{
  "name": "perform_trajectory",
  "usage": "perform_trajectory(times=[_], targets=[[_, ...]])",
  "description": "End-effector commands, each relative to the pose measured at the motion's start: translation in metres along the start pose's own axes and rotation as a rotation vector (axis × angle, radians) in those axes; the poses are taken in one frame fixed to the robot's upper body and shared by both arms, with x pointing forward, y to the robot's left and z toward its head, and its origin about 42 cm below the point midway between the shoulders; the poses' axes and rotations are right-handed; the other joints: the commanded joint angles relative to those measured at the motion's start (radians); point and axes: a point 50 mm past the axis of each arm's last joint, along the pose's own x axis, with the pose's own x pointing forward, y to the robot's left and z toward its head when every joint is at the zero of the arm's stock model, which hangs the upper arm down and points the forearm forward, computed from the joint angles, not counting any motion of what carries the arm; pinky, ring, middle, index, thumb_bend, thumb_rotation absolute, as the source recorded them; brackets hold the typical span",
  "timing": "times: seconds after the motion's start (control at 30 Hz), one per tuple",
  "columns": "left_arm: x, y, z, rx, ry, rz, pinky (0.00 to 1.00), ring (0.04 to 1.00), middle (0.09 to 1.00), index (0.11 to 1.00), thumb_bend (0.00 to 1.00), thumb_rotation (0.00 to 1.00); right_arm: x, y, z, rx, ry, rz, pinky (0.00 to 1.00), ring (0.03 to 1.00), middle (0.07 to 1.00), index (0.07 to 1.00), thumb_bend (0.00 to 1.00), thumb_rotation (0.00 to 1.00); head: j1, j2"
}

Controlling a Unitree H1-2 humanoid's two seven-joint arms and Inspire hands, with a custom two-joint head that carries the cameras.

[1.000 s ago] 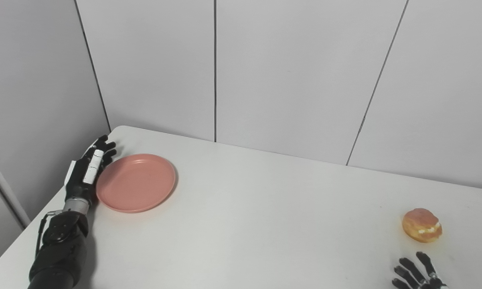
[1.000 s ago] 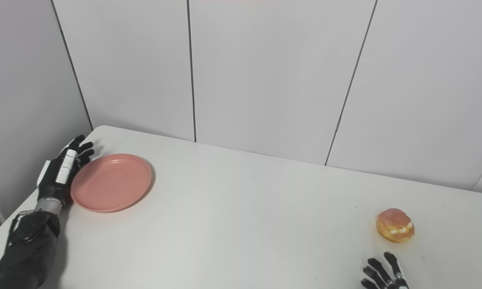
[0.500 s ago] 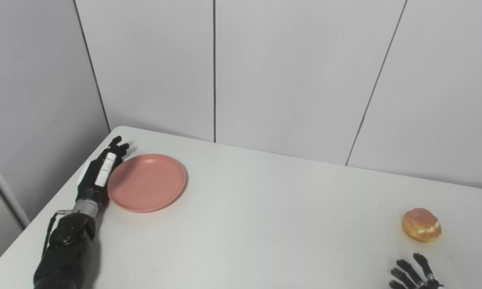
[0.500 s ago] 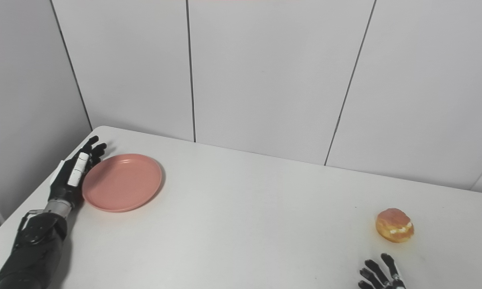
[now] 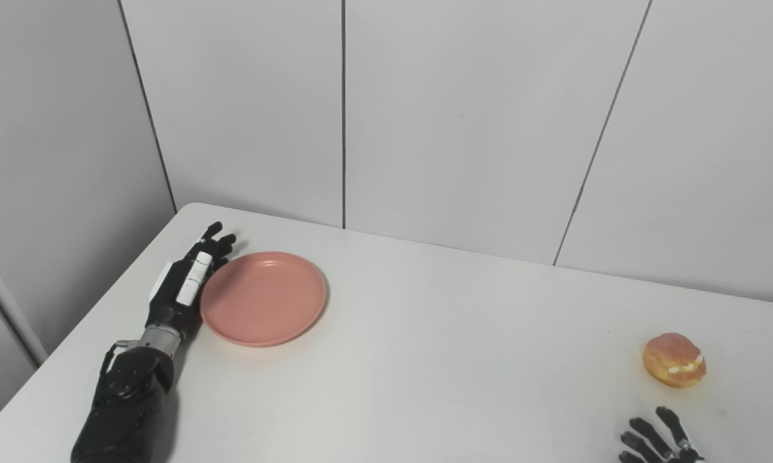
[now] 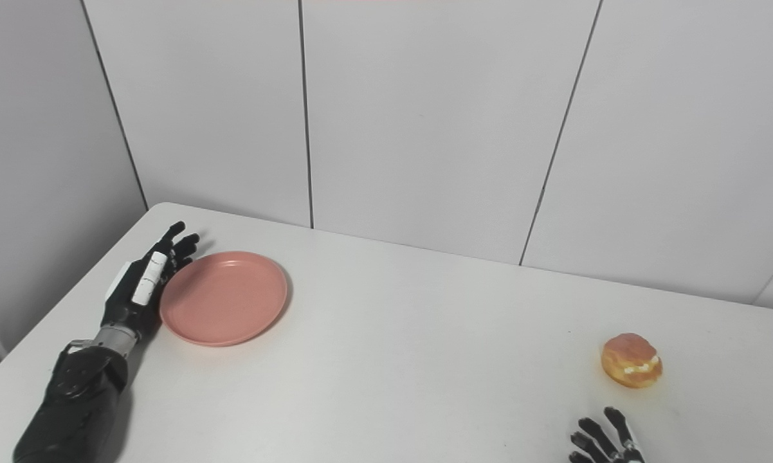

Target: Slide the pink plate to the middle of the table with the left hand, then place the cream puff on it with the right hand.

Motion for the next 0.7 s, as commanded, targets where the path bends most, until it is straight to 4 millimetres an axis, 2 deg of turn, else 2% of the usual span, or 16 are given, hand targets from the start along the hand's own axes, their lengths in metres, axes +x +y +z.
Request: perform_trajectory(times=[0.0,0.27,0.43,0.53,0.67], targets=[[0.000,-0.009,0.000,-0.007,-0.019,-0.005,0.91,0.922,0.896,0.913,0.92,0.82,-0.009,0.005,-0.009,0.001,0.080,0.022,0.79,0.832,0.856,0.940,0.82,1.00,-0.001,0.003],[0.004,-0.031,0.002,-0.018,-0.042,-0.041,0.89,0.918,0.889,0.898,0.92,0.83,-0.009,0.007,-0.008,-0.004,0.076,0.023,0.78,0.829,0.856,0.941,0.84,1.00,-0.014,0.012],[0.005,-0.043,0.006,-0.045,-0.045,-0.070,0.90,0.901,0.864,0.899,0.91,0.83,-0.008,0.011,-0.007,-0.008,0.075,0.027,0.77,0.823,0.850,0.936,0.84,1.00,-0.062,0.025],[0.006,-0.048,0.006,-0.046,-0.040,-0.078,0.90,0.904,0.872,0.919,0.86,0.84,-0.008,0.014,-0.006,-0.009,0.076,0.024,0.77,0.817,0.844,0.929,0.85,1.00,-0.073,0.029],[0.006,-0.057,0.006,-0.054,-0.036,-0.085,0.88,0.898,0.876,0.893,0.89,0.83,-0.007,0.019,-0.005,-0.016,0.075,0.021,0.76,0.806,0.837,0.927,0.83,1.00,-0.100,0.040]])
